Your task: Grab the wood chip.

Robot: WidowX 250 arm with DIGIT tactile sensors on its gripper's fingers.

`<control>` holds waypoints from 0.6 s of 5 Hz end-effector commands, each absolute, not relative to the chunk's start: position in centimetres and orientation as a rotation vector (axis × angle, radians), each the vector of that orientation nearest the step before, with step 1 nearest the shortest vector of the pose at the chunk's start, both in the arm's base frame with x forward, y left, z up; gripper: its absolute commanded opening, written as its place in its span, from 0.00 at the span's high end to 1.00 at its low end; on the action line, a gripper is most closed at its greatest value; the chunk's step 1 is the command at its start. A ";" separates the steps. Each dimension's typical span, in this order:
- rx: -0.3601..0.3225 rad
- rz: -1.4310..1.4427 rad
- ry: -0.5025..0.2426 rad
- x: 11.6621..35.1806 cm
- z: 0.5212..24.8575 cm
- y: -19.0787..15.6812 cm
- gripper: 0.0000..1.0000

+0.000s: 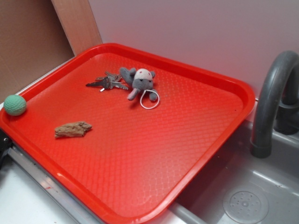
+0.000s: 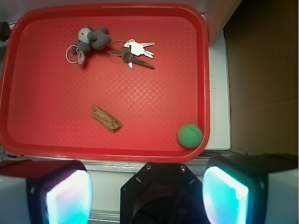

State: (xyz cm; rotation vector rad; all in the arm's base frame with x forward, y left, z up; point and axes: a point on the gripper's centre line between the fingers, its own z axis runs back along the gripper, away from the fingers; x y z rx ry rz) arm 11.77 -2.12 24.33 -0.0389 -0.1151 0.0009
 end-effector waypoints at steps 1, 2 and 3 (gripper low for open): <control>-0.039 0.001 -0.115 11.8 24.3 -2.1 0.00; -0.034 -0.084 -0.141 12.2 24.2 -2.6 0.00; -0.096 -0.293 -0.156 12.7 23.6 -3.5 0.00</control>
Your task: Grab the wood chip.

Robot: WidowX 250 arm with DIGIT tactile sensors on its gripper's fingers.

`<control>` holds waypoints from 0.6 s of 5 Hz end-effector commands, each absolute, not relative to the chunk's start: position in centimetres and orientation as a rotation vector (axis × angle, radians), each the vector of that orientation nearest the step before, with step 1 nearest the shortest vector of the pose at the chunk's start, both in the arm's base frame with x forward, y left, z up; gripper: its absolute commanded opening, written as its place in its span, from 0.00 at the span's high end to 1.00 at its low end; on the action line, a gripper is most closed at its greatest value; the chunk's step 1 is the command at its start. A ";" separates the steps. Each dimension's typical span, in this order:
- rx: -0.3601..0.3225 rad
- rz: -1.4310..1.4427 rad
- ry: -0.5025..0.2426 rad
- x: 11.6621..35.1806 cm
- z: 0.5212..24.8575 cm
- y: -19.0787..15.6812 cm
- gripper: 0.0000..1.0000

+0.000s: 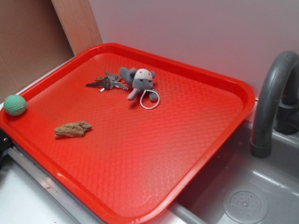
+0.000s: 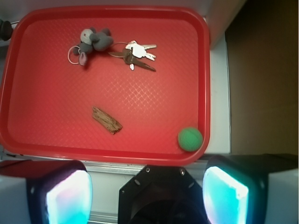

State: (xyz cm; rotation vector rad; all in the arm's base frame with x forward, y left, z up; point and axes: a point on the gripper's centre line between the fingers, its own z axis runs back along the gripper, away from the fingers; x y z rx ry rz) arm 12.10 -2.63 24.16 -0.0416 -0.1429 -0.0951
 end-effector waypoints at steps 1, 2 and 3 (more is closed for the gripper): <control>-0.036 -0.421 -0.170 12.0 23.5 -5.4 0.00; -0.003 -0.482 -0.146 9.0 23.9 -9.2 0.00; 0.034 -0.510 -0.127 9.8 21.2 -10.9 0.00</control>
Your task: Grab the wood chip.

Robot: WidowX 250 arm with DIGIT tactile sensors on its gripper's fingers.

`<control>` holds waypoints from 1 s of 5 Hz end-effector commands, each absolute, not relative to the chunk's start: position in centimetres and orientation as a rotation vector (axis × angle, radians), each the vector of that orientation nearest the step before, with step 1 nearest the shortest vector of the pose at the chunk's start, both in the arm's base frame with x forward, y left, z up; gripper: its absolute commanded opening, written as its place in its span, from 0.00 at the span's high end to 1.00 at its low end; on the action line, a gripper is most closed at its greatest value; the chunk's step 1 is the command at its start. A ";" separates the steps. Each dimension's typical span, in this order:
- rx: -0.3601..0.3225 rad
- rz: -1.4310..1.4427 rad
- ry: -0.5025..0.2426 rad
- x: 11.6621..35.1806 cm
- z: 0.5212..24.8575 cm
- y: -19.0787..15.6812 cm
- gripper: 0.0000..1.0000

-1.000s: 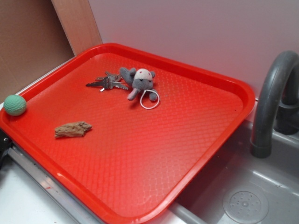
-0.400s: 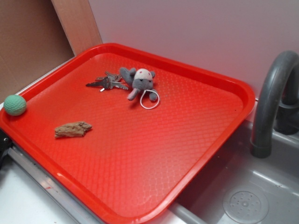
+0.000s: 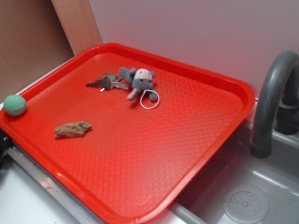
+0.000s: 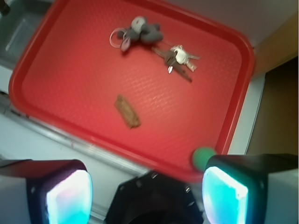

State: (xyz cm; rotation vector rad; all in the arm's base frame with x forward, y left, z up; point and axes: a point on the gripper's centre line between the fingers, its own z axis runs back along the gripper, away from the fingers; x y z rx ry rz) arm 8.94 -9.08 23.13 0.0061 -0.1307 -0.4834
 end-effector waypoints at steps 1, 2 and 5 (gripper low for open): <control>0.054 -0.478 -0.077 9.7 19.9 -11.7 0.00; 0.064 -0.455 -0.064 11.4 18.6 -10.7 0.00; 0.056 -0.542 -0.038 15.0 12.8 -8.5 0.00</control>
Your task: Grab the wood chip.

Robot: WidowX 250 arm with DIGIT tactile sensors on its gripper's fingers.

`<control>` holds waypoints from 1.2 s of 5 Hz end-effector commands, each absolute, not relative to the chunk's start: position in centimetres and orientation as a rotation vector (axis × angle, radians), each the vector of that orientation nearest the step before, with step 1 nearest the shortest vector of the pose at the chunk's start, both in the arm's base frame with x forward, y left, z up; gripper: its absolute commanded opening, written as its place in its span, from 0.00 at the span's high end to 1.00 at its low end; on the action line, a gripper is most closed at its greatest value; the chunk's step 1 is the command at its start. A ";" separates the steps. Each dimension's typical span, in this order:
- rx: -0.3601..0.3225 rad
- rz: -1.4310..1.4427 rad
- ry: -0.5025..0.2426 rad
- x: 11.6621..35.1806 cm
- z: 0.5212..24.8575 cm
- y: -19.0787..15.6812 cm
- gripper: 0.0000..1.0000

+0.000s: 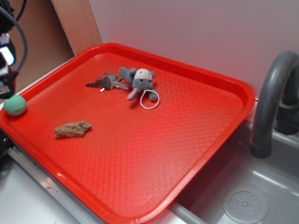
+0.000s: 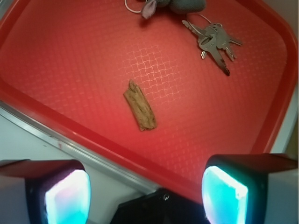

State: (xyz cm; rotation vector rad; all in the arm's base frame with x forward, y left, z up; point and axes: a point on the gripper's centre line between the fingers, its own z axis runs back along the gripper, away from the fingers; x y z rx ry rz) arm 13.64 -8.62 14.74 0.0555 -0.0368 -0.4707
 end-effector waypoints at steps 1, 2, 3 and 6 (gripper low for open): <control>0.052 -0.648 -0.003 16.3 9.6 -9.4 0.00; 0.017 -0.707 0.033 16.7 6.4 -10.1 0.00; 0.014 -0.734 0.100 16.9 3.9 -10.2 0.00; 0.070 -0.762 0.204 15.6 1.0 -10.5 1.00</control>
